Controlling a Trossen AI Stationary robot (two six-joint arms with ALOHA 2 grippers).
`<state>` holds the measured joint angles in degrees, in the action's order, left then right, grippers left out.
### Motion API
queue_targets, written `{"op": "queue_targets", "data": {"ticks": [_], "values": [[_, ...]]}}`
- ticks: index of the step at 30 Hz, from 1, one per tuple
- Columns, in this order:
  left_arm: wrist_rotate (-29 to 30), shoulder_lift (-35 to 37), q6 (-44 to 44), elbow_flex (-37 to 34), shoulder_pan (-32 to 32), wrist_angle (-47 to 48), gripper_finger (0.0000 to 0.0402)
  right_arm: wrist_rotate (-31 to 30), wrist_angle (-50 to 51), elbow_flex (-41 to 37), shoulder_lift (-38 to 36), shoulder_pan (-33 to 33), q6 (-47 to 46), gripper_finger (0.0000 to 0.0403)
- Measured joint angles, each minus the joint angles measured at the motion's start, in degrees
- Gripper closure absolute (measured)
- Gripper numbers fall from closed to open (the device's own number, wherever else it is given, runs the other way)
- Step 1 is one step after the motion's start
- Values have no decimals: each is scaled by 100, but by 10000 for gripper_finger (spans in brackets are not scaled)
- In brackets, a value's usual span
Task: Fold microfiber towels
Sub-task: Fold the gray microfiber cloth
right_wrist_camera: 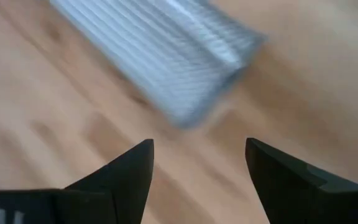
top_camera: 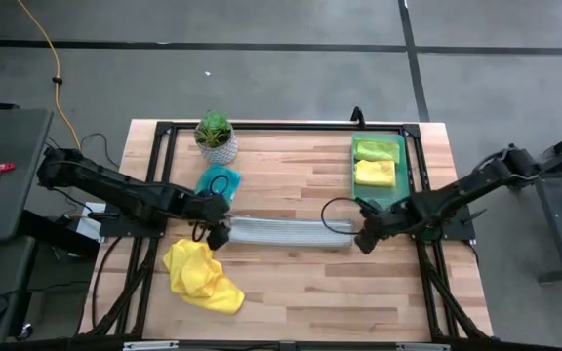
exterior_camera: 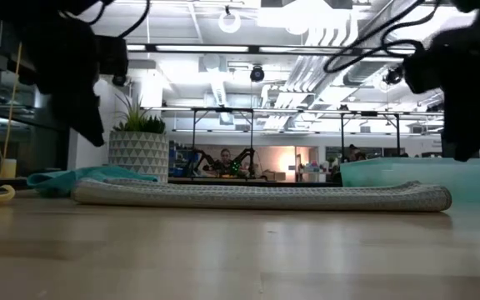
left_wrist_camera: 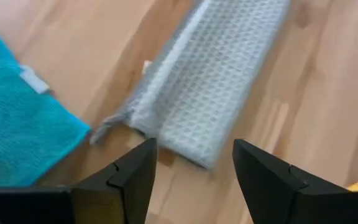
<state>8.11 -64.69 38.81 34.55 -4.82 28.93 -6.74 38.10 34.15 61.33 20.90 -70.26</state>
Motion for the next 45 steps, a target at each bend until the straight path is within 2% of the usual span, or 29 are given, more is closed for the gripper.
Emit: {"op": "queue_targets", "data": {"ticks": [3, 6, 8, 13, 17, 22, 31, 33, 35, 39, 40, 45], "values": [[11, 96, 326, -286, -61, -489, 199, -130, -1245, -692, -373, 103, -1081, 157], [132, 100, 608, -379, -61, -584, 199, -416, -2044, -1215, -437, 96, -1983, 157], [191, 111, 655, -387, -61, -483, 199, -523, -2340, -1429, -343, 41, -2250, 157], [287, 108, 666, -387, -61, -470, 199, -524, -2469, -1565, 16, -102, -2380, 157], [329, 96, 665, -387, -61, -452, 199, -502, -3025, -1565, 453, -153, -2327, 157], [654, 84, 824, -387, -61, -421, 199, -613, -3715, -1452, 1186, -175, -2315, 158], [835, 84, 1063, -387, -61, -446, 199, -898, -3724, -1113, 1769, -342, -2546, 162], [836, 84, 1074, -387, -61, -450, 199, -910, -3696, -1104, 1825, -363, -2552, 182], [836, 84, 1162, -387, -61, -478, 199, -904, -3606, -1106, 1836, -362, -2583, 222], [836, 84, 1267, -387, -61, -477, 199, -868, -3266, -1128, 1743, -351, -2548, 361], [836, 84, 1265, -387, -61, -478, 199, -868, -3178, -1129, 1670, -349, -2487, 380], [847, 84, 1267, -387, -61, -520, 199, -919, -1999, -1136, 1024, -360, -2480, 394]]}}
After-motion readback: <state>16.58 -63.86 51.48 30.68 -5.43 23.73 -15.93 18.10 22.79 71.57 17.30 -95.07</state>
